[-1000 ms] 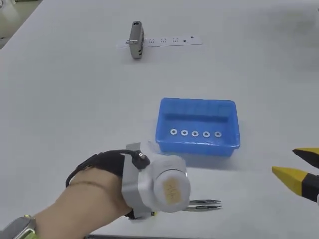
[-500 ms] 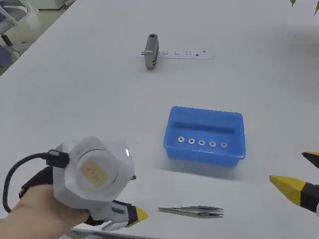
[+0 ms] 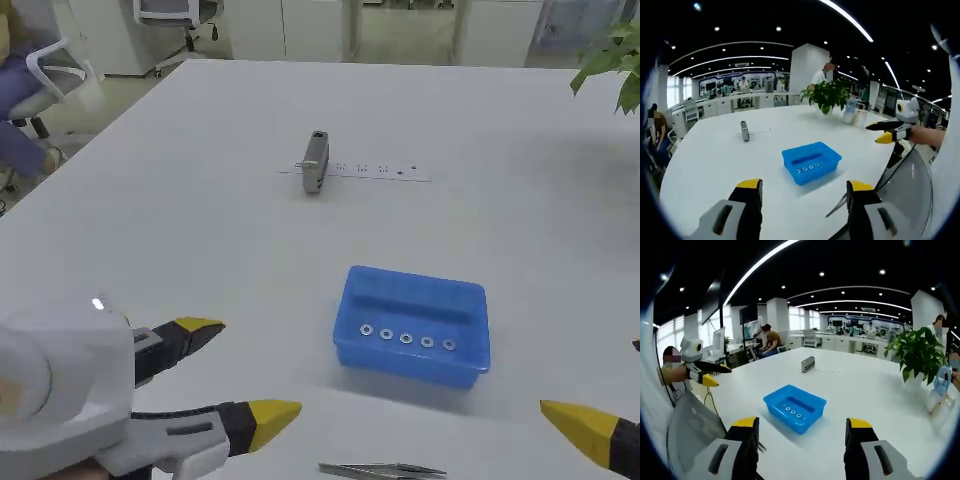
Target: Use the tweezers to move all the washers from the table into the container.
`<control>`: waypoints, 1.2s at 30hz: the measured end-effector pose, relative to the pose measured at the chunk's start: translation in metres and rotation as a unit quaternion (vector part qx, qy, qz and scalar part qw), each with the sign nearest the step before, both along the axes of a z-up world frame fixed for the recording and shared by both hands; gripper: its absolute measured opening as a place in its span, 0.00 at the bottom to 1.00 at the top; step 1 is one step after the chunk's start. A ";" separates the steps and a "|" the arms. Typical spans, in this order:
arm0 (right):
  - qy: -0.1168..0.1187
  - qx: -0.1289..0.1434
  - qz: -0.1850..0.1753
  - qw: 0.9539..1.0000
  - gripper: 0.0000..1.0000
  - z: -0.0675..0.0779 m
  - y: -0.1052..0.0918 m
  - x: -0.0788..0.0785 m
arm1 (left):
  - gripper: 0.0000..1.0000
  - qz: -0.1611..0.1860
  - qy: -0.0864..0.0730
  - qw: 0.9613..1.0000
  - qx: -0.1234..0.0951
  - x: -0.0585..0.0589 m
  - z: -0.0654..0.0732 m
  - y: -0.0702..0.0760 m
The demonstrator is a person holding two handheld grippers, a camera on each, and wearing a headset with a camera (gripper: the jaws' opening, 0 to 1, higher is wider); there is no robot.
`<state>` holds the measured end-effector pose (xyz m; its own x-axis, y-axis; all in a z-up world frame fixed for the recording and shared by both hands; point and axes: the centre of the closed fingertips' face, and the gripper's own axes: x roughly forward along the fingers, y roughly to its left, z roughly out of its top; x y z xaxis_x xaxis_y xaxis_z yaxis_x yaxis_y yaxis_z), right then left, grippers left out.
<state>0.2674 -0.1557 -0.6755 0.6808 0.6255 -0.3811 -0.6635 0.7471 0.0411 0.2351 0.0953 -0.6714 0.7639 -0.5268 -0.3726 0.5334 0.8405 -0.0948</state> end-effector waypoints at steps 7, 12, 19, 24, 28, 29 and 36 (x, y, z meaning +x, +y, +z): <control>-0.009 0.024 -0.020 0.999 0.76 0.013 -0.001 0.004 | 0.87 0.033 -0.026 0.999 -0.034 0.001 0.014 0.006; -0.020 0.033 -0.028 0.999 0.83 0.018 -0.001 0.006 | 0.99 0.051 -0.047 0.997 -0.043 0.003 0.023 0.006; -0.029 0.047 -0.040 0.998 0.99 0.025 -0.003 0.012 | 0.99 0.057 -0.064 0.995 -0.052 0.007 0.032 0.008; -0.031 0.047 -0.040 0.998 0.99 0.028 -0.002 0.015 | 0.99 0.063 -0.057 0.995 -0.051 0.006 0.029 0.010; -0.035 0.044 -0.038 0.998 0.99 0.028 0.000 0.016 | 0.99 0.070 -0.060 0.994 -0.064 0.006 0.031 0.013; -0.034 0.044 -0.037 0.998 0.99 0.028 0.001 0.016 | 0.99 0.072 -0.058 0.994 -0.066 0.006 0.030 0.013; -0.028 0.046 -0.037 0.998 0.99 0.024 0.005 0.015 | 0.99 0.073 -0.043 0.994 -0.064 0.001 0.021 0.013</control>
